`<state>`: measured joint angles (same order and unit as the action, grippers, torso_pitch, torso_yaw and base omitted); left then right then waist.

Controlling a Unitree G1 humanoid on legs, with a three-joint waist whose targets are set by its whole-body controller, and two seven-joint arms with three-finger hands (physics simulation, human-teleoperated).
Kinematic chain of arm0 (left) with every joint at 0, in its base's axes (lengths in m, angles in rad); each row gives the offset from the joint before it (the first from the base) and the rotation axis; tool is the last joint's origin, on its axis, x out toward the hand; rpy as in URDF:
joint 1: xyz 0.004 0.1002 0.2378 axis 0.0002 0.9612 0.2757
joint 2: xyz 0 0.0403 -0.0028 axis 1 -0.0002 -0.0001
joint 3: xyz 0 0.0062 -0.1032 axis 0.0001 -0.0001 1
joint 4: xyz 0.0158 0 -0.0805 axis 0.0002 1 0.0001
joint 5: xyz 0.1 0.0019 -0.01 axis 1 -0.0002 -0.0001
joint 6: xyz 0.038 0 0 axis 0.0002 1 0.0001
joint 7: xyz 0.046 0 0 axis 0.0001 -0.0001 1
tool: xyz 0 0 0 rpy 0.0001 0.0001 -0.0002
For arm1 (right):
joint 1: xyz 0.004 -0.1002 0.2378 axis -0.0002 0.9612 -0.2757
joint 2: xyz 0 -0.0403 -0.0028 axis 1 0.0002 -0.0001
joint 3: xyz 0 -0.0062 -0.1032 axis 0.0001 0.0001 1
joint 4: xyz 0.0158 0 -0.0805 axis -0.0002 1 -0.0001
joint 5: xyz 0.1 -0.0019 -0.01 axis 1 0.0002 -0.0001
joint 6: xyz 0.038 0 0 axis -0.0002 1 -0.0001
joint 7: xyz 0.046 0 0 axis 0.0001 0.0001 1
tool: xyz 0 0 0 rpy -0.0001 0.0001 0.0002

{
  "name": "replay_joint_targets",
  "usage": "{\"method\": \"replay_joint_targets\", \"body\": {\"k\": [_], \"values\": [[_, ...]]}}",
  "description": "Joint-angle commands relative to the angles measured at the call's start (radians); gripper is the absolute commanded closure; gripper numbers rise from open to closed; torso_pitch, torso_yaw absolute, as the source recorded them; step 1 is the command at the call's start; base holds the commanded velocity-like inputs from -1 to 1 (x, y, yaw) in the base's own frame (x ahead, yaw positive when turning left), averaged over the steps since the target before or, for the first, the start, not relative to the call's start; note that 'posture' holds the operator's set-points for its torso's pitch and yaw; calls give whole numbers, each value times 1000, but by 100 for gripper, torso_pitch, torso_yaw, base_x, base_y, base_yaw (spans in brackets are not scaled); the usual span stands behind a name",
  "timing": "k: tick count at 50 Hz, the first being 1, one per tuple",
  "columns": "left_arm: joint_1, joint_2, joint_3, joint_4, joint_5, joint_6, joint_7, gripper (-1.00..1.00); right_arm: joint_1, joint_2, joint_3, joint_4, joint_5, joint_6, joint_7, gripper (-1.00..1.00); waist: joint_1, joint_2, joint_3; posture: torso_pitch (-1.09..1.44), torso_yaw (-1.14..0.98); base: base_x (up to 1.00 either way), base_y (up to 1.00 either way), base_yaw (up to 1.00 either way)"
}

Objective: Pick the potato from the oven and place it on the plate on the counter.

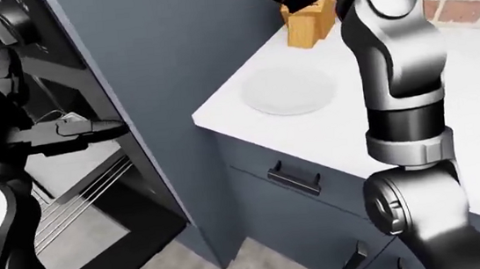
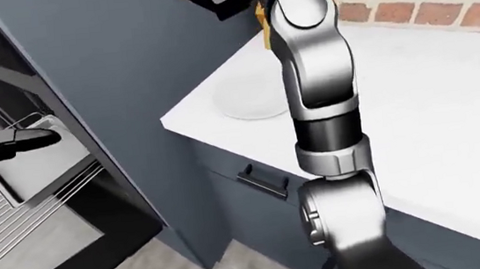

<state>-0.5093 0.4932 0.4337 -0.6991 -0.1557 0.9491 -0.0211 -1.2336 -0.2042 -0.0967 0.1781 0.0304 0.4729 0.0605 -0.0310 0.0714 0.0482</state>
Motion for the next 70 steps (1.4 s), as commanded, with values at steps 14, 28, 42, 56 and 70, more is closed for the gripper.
{"method": "replay_joint_targets", "body": {"k": [14,28,42,56,70], "values": [[-6,9,8,17,3,-12,4,-100,-22,-11,13,6,10,2,-31,100,38,-59,-11,0,0,2,0,0],[4,7,12,11,-1,-14,7,-100,-9,-13,13,-4,24,5,-38,100,29,-39,7,0,0,8,0,0],[7,13,26,-2,-9,1,7,-100,-7,-8,13,-15,0,22,-24,100,27,-62,-13,0,0,29,0,0],[2,19,22,4,-12,-1,11,-100,-19,-15,15,9,-14,31,-36,100,27,-37,25,0,0,10,0,0],[6,16,21,2,-7,1,13,-100,-76,-34,19,207,-88,40,-46,100,18,-28,-14,0,0,0,0,0]]}}
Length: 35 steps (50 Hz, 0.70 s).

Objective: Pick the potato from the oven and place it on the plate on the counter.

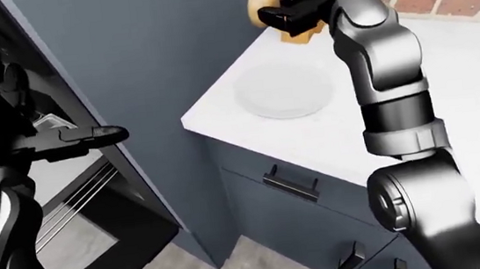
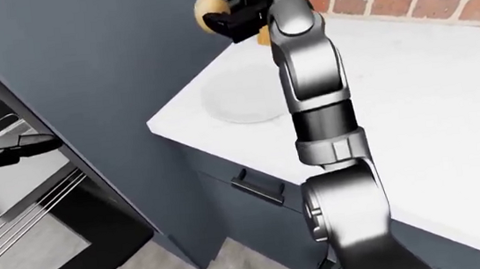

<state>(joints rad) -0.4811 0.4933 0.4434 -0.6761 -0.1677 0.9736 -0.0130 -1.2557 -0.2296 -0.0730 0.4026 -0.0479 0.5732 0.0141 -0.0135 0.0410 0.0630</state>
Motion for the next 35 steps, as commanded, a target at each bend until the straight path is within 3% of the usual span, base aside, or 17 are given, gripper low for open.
{"method": "replay_joint_targets", "body": {"k": [1,5,12,24,35], "values": [[-22,15,11,-21,6,-23,6,-100,-66,-10,-6,25,-17,-81,-2,100,0,2,-29,0,0,0,0,0],[-18,14,11,-18,10,-29,4,-100,-111,-12,-1,182,-44,-150,0,100,0,2,-34,0,0,0,0,0],[-8,7,14,-16,12,-40,2,-100,-171,-12,30,412,-159,-152,4,100,1,1,-41,0,0,0,0,0],[-9,15,24,-17,11,-36,-3,-100,-161,-7,7,647,-227,-295,-18,100,6,0,-44,0,0,0,0,0],[-7,17,22,-10,9,-45,-1,-100,-135,-17,8,725,-267,-344,-56,100,6,0,-45,0,0,0,0,0]]}}
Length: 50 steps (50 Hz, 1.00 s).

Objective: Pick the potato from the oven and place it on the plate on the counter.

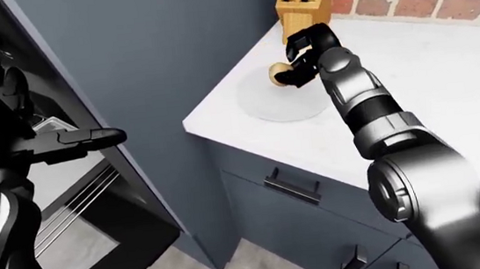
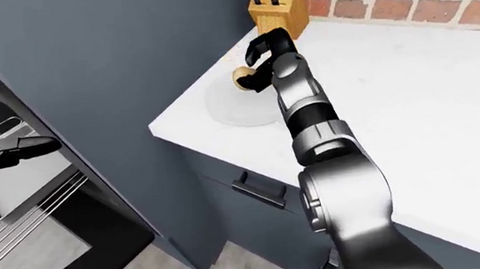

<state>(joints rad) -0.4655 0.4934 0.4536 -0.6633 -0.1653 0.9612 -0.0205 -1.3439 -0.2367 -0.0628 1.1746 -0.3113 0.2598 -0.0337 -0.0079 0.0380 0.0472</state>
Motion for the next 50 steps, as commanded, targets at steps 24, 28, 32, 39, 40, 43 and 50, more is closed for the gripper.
{"method": "replay_joint_targets", "body": {"k": [24,28,32,39,40,43,50], "values": [[-30,18,8,-23,12,-23,9,-100,-16,-24,-6,-113,-11,12,35,-37,0,1,-31,0,0,0,0,0],[-25,16,8,-20,14,-31,8,-100,-11,-27,-5,-124,-12,16,39,-40,0,1,-31,0,0,0,0,0],[-23,16,9,-19,14,-33,7,-100,-9,-27,-5,-135,-13,23,43,-59,0,0,-32,0,0,0,0,0],[-30,21,13,-13,13,-34,6,-100,-20,-29,-6,-168,-10,45,54,-100,1,1,-30,0,0,0,0,0],[-28,21,14,-13,12,-35,5,-100,-20,-29,-7,-172,-9,49,55,-100,1,1,-30,0,0,0,0,0],[-29,24,17,-13,10,-34,5,-100,-20,-25,-7,-236,-3,91,69,-100,1,1,-29,0,0,0,0,0],[-32,32,23,-17,4,-24,8,-100,18,-21,-13,-544,17,254,118,-100,3,-1,-24,0,0,0,0,0]]}}
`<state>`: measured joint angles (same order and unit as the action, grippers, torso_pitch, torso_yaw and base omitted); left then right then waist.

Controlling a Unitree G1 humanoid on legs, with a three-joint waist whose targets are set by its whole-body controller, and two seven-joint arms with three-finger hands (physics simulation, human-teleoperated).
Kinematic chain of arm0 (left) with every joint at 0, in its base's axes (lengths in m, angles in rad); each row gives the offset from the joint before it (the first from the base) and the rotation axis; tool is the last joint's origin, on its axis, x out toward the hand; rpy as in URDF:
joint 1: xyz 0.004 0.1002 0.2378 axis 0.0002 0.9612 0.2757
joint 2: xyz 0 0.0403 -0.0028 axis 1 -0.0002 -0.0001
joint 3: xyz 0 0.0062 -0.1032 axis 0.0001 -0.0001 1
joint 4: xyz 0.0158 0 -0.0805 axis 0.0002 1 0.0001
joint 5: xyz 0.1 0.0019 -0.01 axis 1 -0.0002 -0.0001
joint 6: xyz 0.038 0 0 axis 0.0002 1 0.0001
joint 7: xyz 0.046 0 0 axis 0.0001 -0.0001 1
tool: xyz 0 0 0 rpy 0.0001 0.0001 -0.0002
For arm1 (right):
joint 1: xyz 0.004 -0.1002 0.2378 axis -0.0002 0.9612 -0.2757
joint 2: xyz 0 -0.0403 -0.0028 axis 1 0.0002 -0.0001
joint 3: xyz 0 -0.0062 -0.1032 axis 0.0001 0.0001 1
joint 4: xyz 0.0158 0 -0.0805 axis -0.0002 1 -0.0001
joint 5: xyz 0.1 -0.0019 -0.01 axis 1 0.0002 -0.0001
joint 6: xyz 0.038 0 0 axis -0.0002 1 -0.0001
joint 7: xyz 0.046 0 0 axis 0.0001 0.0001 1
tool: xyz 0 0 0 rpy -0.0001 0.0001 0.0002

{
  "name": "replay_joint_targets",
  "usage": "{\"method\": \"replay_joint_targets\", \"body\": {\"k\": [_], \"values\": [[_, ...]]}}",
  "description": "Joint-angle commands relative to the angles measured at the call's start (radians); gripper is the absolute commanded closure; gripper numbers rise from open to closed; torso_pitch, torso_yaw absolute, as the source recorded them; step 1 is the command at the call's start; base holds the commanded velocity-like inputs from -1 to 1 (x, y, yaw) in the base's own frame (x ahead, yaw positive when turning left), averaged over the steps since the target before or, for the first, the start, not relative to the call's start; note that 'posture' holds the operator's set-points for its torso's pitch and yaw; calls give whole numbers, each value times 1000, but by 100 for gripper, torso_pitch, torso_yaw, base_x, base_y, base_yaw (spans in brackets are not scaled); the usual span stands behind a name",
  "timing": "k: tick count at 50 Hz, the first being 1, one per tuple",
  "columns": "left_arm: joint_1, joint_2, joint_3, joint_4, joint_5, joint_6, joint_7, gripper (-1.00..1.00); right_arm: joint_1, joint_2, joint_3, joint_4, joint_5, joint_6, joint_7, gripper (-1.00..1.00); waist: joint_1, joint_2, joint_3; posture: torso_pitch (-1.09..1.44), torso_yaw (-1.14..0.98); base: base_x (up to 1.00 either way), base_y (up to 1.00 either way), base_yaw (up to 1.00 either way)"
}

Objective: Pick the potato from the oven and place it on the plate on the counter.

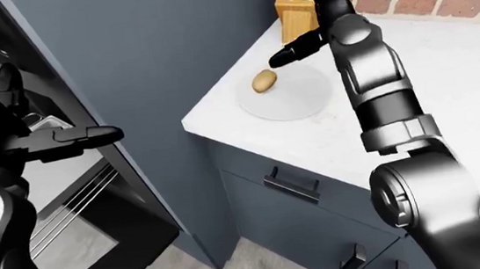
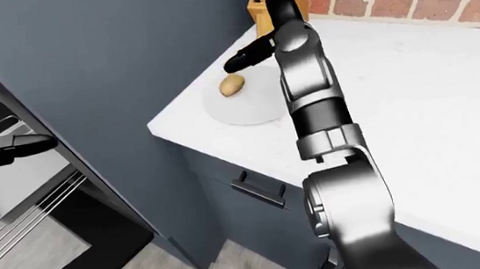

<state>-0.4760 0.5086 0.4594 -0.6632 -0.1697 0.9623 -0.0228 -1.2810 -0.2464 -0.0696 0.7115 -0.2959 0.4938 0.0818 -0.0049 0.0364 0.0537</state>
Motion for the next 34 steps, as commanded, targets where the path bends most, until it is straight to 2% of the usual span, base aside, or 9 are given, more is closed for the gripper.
{"method": "replay_joint_targets", "body": {"k": [1,6,15,22,29,34], "values": [[-21,17,18,-18,7,-24,11,-100,-39,-11,-7,-113,5,32,5,-100,0,1,-29,0,0,0,0,0],[-17,25,29,-28,2,-15,9,-100,-23,-17,-14,-363,21,174,24,-100,2,0,-25,0,0,0,0,0],[7,27,47,-31,-2,-32,8,-100,3,-53,-23,-660,23,377,58,-100,1,-4,-22,0,0,0,0,0],[25,32,67,-27,-4,-50,1,-100,6,-98,-44,-786,20,469,62,-100,2,-3,-16,0,0,0,0,0],[11,61,91,-50,-21,-3,5,-100,53,-154,-71,-931,22,571,73,-100,1,-5,-12,0,0,0,0,0],[5,75,102,-61,-31,20,8,-100,52,-184,-94,-965,35,602,57,-100,0,-5,-10,0,0,0,0,0]]}}
